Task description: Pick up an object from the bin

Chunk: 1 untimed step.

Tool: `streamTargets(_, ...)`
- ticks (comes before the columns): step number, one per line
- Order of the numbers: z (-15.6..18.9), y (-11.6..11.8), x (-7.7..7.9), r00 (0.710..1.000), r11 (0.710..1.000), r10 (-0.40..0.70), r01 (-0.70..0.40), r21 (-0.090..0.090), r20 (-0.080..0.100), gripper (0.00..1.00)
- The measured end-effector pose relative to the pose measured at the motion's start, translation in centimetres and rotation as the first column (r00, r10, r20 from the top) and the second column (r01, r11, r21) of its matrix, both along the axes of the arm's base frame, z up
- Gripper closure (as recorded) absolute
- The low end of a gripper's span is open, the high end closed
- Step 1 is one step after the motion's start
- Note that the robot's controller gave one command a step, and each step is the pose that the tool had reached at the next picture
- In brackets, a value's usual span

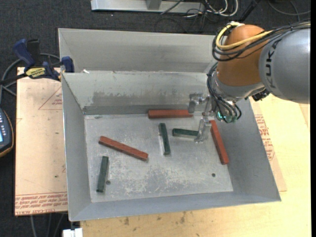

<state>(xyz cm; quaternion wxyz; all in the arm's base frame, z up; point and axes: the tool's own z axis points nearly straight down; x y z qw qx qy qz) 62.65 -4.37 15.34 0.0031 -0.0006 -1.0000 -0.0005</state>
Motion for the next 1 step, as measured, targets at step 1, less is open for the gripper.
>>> streamTargets(1, -8.66, -3.55, 0.51, 0.99, 0.99, -0.144, 0.144, 0.0, 0.004, 0.0)
